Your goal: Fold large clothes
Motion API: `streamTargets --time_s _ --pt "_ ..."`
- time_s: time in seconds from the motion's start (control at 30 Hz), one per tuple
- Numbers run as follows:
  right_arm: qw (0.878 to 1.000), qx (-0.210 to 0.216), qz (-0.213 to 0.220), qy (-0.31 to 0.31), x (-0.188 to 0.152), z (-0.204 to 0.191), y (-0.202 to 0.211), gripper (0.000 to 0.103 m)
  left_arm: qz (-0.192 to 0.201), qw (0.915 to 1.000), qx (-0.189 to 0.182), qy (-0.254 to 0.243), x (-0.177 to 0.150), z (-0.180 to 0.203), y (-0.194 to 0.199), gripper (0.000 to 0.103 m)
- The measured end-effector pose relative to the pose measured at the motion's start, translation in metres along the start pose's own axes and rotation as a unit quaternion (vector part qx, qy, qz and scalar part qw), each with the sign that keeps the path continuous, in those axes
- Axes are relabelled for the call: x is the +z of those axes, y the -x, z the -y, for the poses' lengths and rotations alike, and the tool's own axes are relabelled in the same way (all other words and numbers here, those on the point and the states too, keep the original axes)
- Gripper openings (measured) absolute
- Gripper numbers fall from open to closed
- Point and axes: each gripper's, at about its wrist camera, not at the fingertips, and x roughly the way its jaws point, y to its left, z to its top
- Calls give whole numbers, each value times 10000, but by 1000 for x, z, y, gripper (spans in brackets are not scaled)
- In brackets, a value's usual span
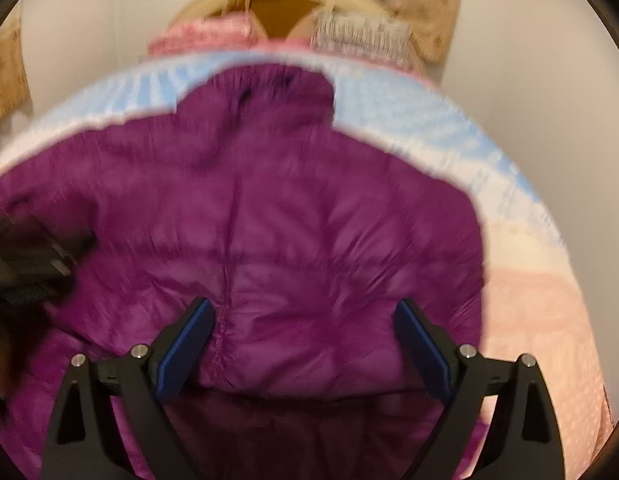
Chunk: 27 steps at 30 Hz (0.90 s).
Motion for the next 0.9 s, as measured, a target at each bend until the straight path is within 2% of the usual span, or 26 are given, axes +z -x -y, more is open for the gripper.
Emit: streamTargets --time_s 0.13,0.23,0.33,0.4,0.5,0.63,0.73,0.9 --pt "10000 -9 60 -22 -3 2 -3 95 438 9990 87 -14 3 -14 36 91" --pt "9998 104 90 -127 -2 9 0 95 766 9969 136 97 3 -40 79 91" --pt "9990 148 312 -300 -6 16 21 95 1186 9900 734 223 -21 -93 127 91" --pt "9980 291 472 -299 -12 18 37 95 1259 9854 1129 213 -39 -129 144 91" --pt "9979 389 499 -123 -22 10 53 96 1090 9750 1877 475 -79 -200 162 91" --pt "9976 469 501 21 -31 1 67 96 733 9568 2584 1116 -134 -282 181 91" --pt "9967 613 534 -26 -38 -5 77 96 576 9460 2757 1605 -163 -320 190 91" --pt "9958 767 482 116 -45 -24 81 96 349 9457 2387 2178 -183 -351 178 91"
